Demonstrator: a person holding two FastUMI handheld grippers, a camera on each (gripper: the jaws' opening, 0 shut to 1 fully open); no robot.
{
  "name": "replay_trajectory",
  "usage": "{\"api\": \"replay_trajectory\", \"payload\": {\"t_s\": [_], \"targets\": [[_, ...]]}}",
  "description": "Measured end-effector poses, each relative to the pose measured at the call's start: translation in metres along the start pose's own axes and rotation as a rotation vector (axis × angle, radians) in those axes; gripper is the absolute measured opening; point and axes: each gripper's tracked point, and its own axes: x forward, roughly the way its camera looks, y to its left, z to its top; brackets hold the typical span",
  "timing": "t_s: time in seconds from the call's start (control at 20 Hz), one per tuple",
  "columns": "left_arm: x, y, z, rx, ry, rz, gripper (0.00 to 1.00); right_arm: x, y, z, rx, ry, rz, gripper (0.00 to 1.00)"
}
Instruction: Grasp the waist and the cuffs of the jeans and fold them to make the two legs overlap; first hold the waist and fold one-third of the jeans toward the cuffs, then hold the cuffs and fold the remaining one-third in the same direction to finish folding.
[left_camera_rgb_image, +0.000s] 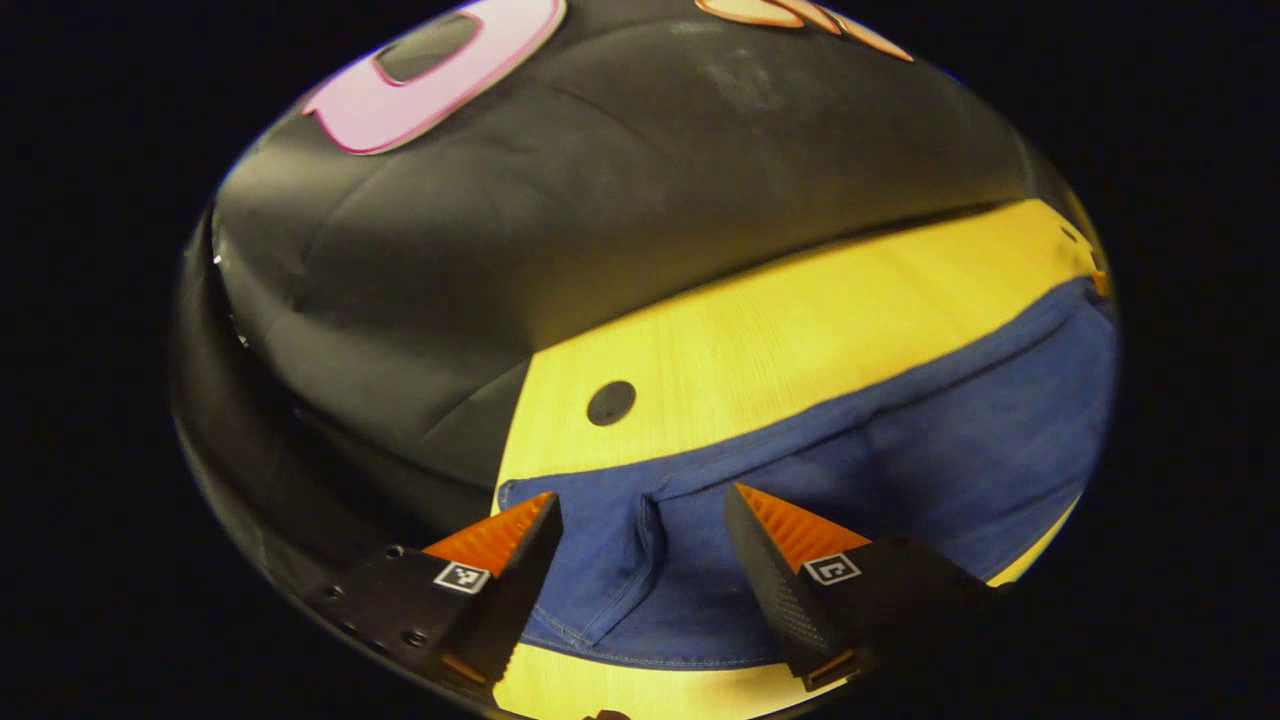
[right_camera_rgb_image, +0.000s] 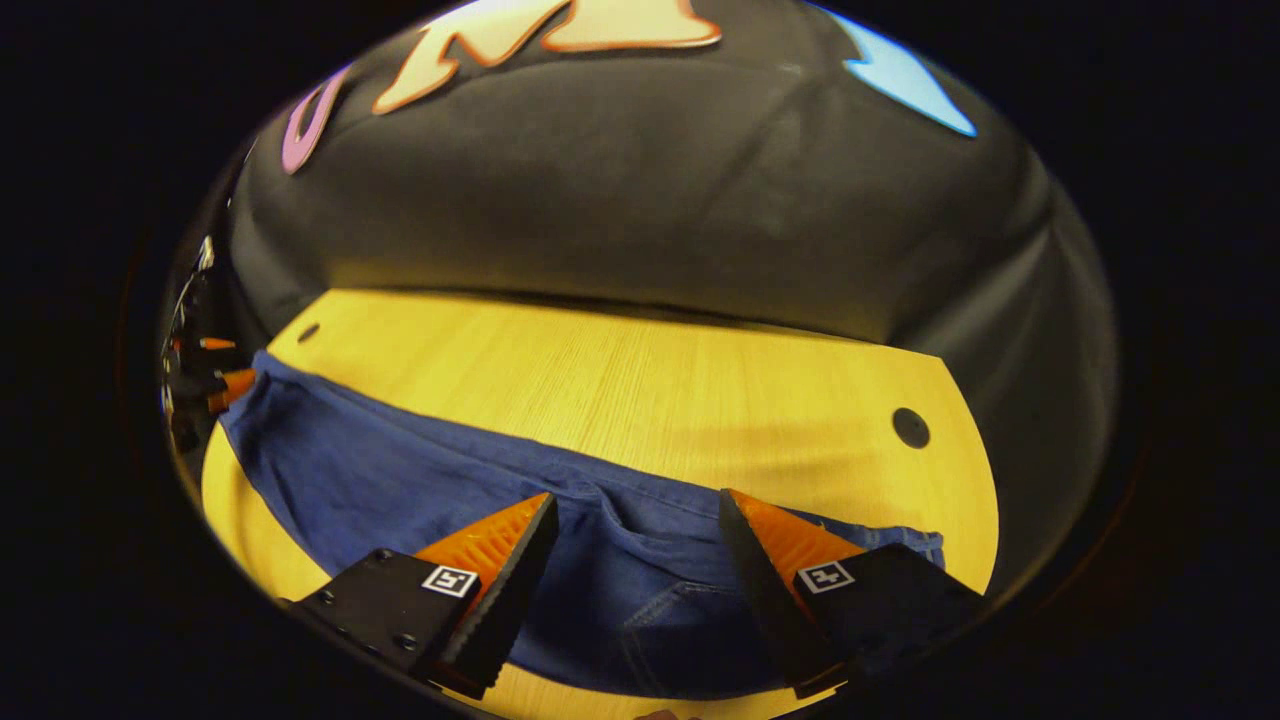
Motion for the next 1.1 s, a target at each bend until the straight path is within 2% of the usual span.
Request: {"api": "replay_trajectory", "payload": {"t_s": [0.15,0.3,0.45,0.55,0.7,0.9,1.1], "targets": [[-0.022,-0.004,0.017,-0.085,-0.047,-0.013,0.95,-0.045,-0.059,-0.003,0.043,-0.025,-0.058,1.00],[-0.019,-0.001,0.026,-0.181,-0.085,-0.032,0.95,-0.067,-0.125,-0.032,0.052,0.014,-0.133,1.00],[-0.017,0.003,0.026,-0.256,-0.084,-0.032,0.95,-0.077,-0.168,-0.067,0.106,0.073,-0.171,1.00],[-0.015,0.003,0.028,-0.284,-0.075,-0.027,0.95,-0.070,-0.184,-0.085,0.143,0.092,-0.182,1.00],[-0.013,0.006,0.023,-0.248,-0.055,0.006,0.95,-0.067,-0.195,-0.111,0.212,0.120,-0.162,1.00],[-0.018,0.004,0.027,-0.232,-0.062,0.028,0.95,-0.059,-0.192,-0.122,0.293,0.124,-0.116,1.00],[-0.033,0.000,0.028,-0.252,-0.079,0.056,0.95,-0.050,-0.185,-0.138,0.295,0.142,-0.103,1.00]]}}
